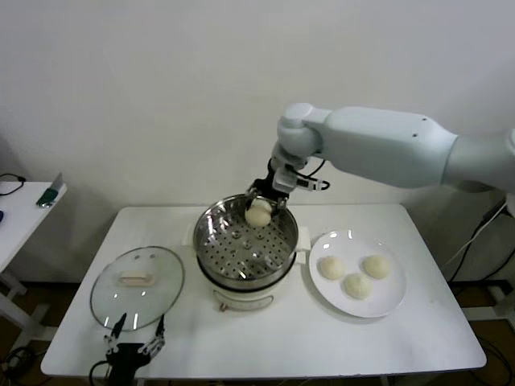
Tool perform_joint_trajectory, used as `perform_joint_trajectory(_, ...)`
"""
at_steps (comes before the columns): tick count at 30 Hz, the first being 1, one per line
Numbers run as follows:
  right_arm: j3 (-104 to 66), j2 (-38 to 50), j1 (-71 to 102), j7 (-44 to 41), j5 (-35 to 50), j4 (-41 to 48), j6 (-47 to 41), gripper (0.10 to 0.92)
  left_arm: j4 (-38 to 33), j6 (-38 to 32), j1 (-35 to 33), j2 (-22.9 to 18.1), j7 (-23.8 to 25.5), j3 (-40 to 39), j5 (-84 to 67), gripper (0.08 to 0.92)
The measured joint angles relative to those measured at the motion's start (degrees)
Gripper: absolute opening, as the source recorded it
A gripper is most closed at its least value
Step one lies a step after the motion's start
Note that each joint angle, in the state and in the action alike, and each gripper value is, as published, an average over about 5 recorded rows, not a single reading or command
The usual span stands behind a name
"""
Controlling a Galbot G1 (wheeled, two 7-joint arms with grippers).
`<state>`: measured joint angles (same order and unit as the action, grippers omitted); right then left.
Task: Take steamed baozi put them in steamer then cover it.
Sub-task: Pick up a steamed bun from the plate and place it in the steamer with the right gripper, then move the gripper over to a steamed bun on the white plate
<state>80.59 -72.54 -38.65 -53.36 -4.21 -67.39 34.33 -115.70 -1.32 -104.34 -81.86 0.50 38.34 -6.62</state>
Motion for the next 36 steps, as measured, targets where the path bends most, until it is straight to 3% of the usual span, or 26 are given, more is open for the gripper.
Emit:
perform_joint_trajectory(10,-2.8,-5.3,7.1,2.8,-8.4,11.2,5.8,0.649,0.9,0.0,0.6,-0.1,0.0,-0.4,0.2,0.823)
perform_joint_trajectory(23,-5.6,-11.9,12.6,5.0,-12.5,23.8,9.7,0.664,1.8,-0.2,1.3,0.2,0.0,-0.3,0.0,0.823)
perform_joint_trajectory(30,-5.2,-12.7,12.3,5.1,-10.3,25.1,10.1,0.806,1.6,-0.2,1.2,0.2,0.0,-0.4,0.0,0.823)
perform_joint_trajectory(36,-2.0,-10.2,7.0,3.0,-1.5,21.2,8.2,0.822,1.2,-0.2,1.0,0.1,0.0,-0.5,0.2,0.823)
